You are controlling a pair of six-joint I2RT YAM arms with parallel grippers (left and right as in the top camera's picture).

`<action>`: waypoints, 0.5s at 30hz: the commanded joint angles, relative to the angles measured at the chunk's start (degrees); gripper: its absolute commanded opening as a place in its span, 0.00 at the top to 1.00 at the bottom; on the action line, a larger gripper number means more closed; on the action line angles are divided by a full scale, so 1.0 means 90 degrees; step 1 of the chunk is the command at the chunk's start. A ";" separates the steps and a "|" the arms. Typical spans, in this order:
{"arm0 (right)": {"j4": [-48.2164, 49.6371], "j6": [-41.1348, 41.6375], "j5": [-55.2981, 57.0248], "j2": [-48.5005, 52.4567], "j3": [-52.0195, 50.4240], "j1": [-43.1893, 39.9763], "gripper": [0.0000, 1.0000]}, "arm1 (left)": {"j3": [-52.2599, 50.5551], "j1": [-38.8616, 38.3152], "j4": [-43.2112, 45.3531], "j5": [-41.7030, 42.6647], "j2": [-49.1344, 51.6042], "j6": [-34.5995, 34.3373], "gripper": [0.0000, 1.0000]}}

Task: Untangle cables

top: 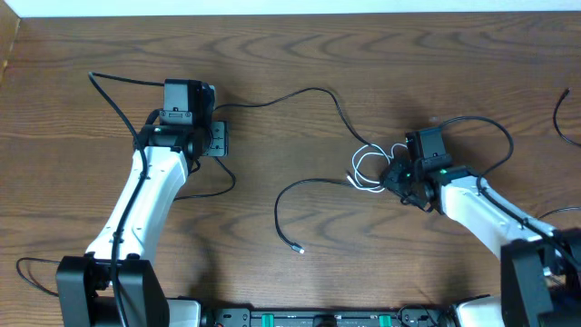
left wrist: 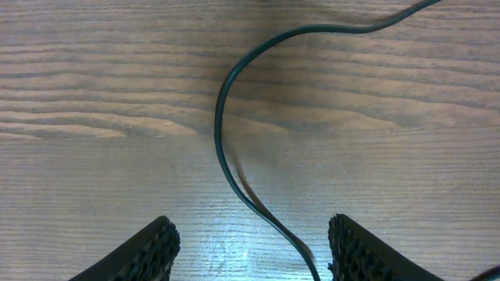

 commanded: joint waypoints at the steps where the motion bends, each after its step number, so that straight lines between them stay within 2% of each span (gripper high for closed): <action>1: 0.0160 0.0202 0.0109 0.0316 -0.0061 0.0029 0.55 | 0.0143 0.0039 -0.0015 -0.0015 0.0002 -0.0058 0.37; 2: 0.0240 0.0214 0.0085 0.0379 -0.0061 0.0029 0.63 | 0.0143 0.0039 -0.0015 -0.0015 0.0002 -0.0056 0.37; 5: 0.0379 0.0294 -0.0051 0.0423 -0.0058 0.0024 0.99 | 0.0143 0.0039 -0.0015 -0.0015 0.0002 -0.0058 0.37; 10: 0.0352 0.0284 -0.0238 0.0362 -0.0034 -0.0039 0.99 | 0.0143 0.0039 -0.0015 -0.0015 0.0002 -0.0058 0.38; 15: -0.0075 0.0019 -0.0372 -0.0168 0.0051 -0.0155 0.99 | 0.0143 0.0039 -0.0015 -0.0015 0.0002 -0.0056 0.38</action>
